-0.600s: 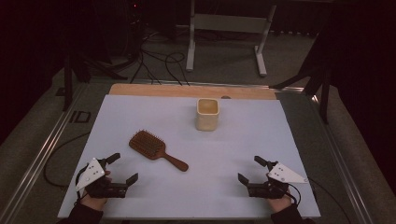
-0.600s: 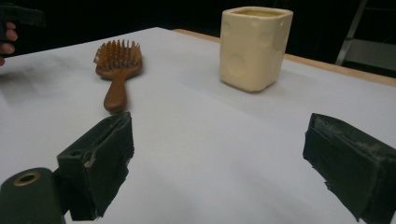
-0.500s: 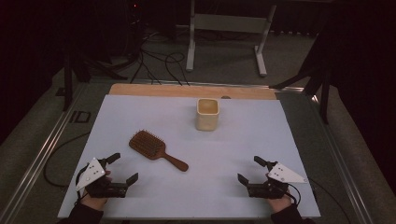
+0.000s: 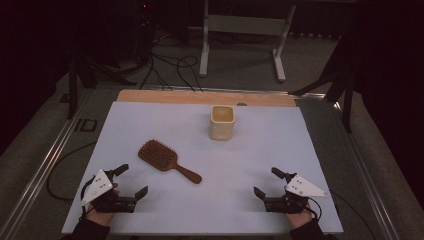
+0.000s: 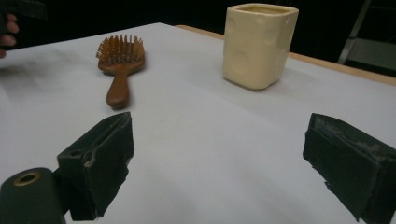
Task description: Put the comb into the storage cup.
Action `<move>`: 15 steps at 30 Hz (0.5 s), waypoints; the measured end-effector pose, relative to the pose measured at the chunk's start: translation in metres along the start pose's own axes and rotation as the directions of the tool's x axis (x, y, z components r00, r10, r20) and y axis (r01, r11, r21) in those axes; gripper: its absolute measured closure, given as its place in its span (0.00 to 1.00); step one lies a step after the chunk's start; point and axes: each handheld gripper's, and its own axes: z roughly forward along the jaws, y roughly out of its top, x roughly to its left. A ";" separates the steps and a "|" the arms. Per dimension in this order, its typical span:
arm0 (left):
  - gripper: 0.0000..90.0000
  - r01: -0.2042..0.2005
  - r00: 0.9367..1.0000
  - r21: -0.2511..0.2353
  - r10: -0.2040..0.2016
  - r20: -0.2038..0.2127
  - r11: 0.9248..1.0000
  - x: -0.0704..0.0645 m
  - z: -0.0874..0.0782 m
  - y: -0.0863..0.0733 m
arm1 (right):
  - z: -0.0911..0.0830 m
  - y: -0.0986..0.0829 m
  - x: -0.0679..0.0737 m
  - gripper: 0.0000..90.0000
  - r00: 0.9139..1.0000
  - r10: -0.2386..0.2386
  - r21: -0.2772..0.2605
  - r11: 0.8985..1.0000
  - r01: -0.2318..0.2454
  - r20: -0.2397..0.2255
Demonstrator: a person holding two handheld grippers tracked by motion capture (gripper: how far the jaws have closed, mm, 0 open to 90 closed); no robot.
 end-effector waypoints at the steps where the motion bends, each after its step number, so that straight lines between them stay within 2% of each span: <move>1: 0.00 0.000 1.000 0.000 0.000 0.000 1.000 0.000 0.000 0.000 | 0.000 0.000 0.000 0.09 1.000 0.000 0.000 1.000 0.000 0.000; 7: 0.00 0.002 1.000 0.000 -0.002 0.000 1.000 -0.001 -0.003 0.002 | 0.002 0.002 0.003 0.09 1.000 -0.015 0.004 1.000 0.015 0.002; 15: 0.00 -0.018 1.000 0.026 0.018 0.009 1.000 -0.004 -0.005 0.010 | 0.000 0.003 0.004 0.09 1.000 0.004 -0.014 1.000 -0.004 0.007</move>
